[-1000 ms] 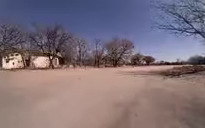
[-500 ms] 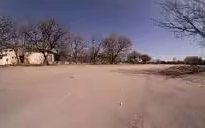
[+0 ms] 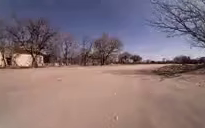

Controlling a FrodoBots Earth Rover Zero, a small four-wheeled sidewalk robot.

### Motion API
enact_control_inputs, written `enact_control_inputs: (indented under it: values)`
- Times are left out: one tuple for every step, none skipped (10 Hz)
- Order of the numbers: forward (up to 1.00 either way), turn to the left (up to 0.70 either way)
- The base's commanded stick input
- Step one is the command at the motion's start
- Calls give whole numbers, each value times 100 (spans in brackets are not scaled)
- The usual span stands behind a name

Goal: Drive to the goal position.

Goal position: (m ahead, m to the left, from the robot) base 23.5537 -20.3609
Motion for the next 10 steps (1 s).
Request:
enact_control_inputs:
  values:
    - [100,0]
    - [100,0]
    - [100,0]
    - [100,0]
    - [100,0]
    - [100,0]
    - [100,0]
    - [100,0]
    - [100,0]
    - [100,0]
